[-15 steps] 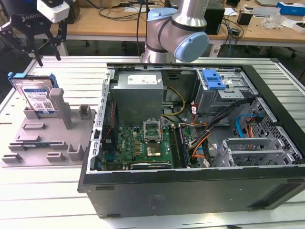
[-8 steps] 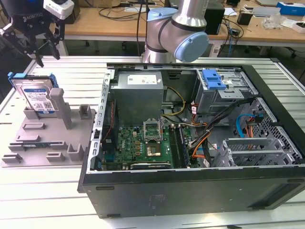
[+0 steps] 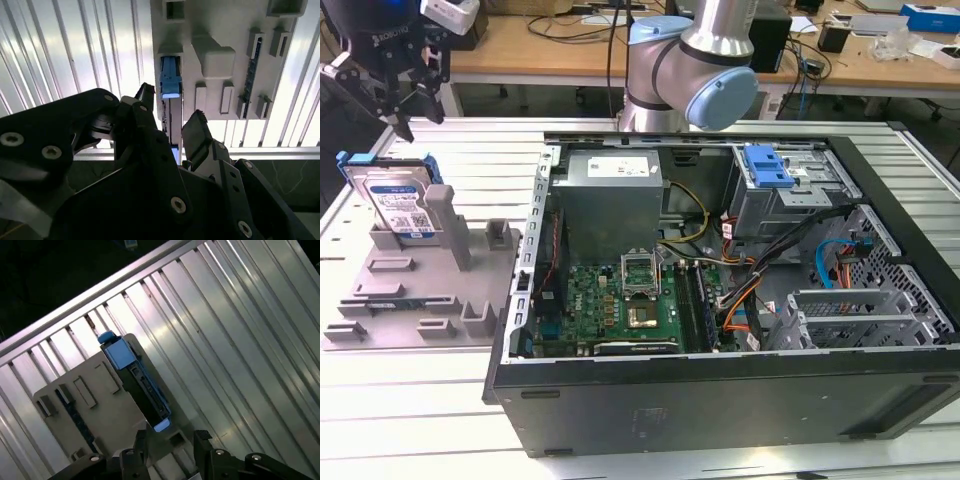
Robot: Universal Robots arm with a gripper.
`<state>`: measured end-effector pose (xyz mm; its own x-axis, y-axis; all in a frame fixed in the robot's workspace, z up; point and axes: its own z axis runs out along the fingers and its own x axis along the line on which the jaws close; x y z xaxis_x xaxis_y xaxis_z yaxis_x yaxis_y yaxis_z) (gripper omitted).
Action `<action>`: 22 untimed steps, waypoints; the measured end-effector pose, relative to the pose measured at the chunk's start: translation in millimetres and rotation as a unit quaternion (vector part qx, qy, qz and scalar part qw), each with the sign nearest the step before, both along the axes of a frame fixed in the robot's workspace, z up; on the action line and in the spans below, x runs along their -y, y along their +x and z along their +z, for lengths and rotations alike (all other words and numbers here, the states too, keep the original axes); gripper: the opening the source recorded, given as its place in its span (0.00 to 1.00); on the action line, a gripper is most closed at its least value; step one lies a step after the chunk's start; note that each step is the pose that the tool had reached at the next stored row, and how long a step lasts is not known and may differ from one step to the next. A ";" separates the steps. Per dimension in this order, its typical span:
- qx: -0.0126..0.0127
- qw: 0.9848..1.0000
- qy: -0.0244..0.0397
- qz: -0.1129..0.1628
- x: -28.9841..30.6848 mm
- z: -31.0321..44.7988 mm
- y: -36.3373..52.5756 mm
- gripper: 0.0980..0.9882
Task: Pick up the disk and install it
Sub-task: 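Pick up the disk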
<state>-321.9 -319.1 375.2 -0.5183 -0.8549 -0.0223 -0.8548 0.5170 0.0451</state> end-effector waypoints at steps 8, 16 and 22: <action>0.000 0.996 0.000 0.086 0.0 -0.7 0.0 0.45; 0.000 0.983 -0.003 0.185 0.0 -2.3 0.0 0.45; 0.000 0.967 -0.005 0.254 0.0 -4.6 0.0 0.45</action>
<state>-321.9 -319.0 370.6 -0.0319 -0.9994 -0.0116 -0.9986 0.0314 0.0427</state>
